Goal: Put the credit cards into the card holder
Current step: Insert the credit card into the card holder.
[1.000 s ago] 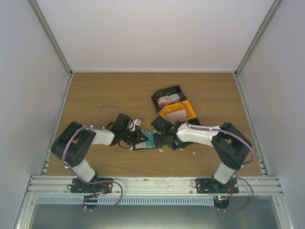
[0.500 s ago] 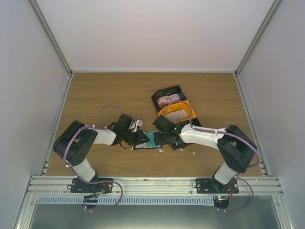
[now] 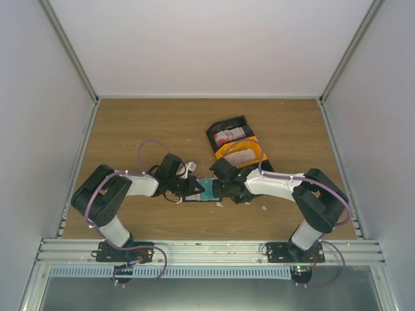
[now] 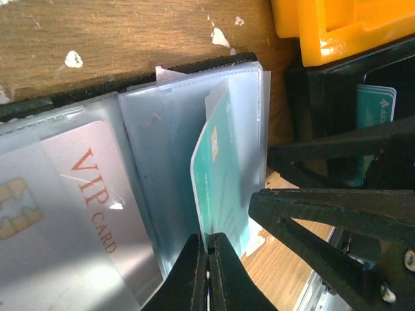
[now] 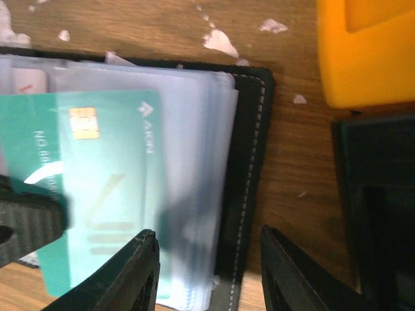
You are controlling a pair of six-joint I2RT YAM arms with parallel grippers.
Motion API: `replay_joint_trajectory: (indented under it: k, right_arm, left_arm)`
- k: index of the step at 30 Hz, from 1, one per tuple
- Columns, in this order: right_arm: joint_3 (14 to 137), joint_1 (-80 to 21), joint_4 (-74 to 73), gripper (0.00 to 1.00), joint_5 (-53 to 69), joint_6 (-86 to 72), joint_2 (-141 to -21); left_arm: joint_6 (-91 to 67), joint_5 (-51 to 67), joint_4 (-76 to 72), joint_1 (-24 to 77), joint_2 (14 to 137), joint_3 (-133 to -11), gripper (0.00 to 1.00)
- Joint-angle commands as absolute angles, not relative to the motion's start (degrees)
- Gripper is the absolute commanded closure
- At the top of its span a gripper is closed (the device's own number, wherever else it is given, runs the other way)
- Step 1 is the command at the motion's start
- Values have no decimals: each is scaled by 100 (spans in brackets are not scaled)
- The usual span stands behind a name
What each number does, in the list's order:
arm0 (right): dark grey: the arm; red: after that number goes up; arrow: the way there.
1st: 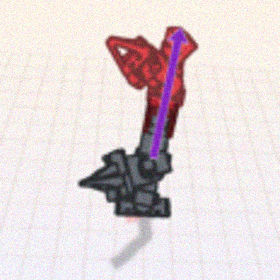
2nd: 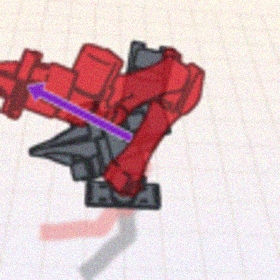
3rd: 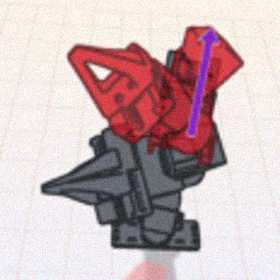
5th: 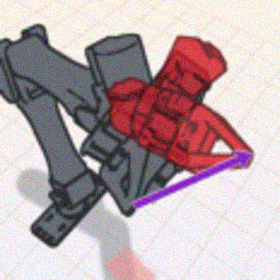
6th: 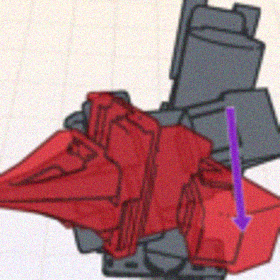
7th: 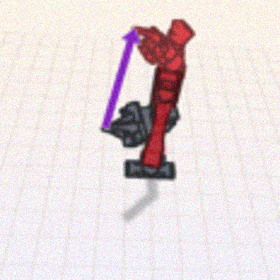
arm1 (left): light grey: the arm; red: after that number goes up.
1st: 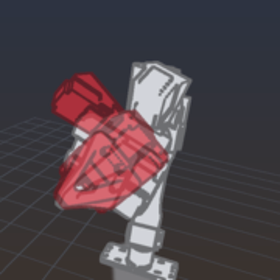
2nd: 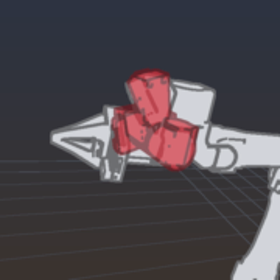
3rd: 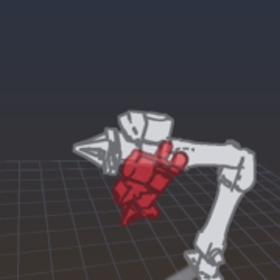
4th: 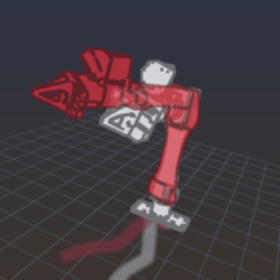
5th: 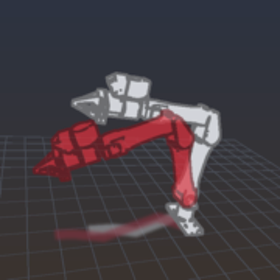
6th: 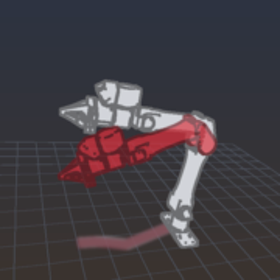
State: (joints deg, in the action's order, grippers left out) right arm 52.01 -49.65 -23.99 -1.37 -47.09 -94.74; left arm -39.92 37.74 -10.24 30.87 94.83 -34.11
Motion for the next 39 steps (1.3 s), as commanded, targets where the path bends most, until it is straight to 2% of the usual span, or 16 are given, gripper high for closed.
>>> replay_joint_trajectory:
  k: [1,5,17,29,39]
  right_arm:
    - [4922,-4835,-1979,53,42,-4886,-9472]
    - [4593,-4639,-1415,49,530,-4981,-9318]
    - [4859,-4471,-1302,49,794,-4673,-9668]
    - [4864,-4465,-1499,49,603,-4720,-9582]
    - [4807,-4460,-1410,51,772,-4646,-9571]
  left_arm:
    - [-3697,3693,-473,3130,9509,-3398,100]
    - [-3517,3739,-201,3116,9564,-3586,100]
    - [-3154,4108,113,3094,9841,-3941,98]
    - [-3208,3771,355,3098,9472,-3826,79]
    - [-3489,3753,107,3094,9269,-3500,84]
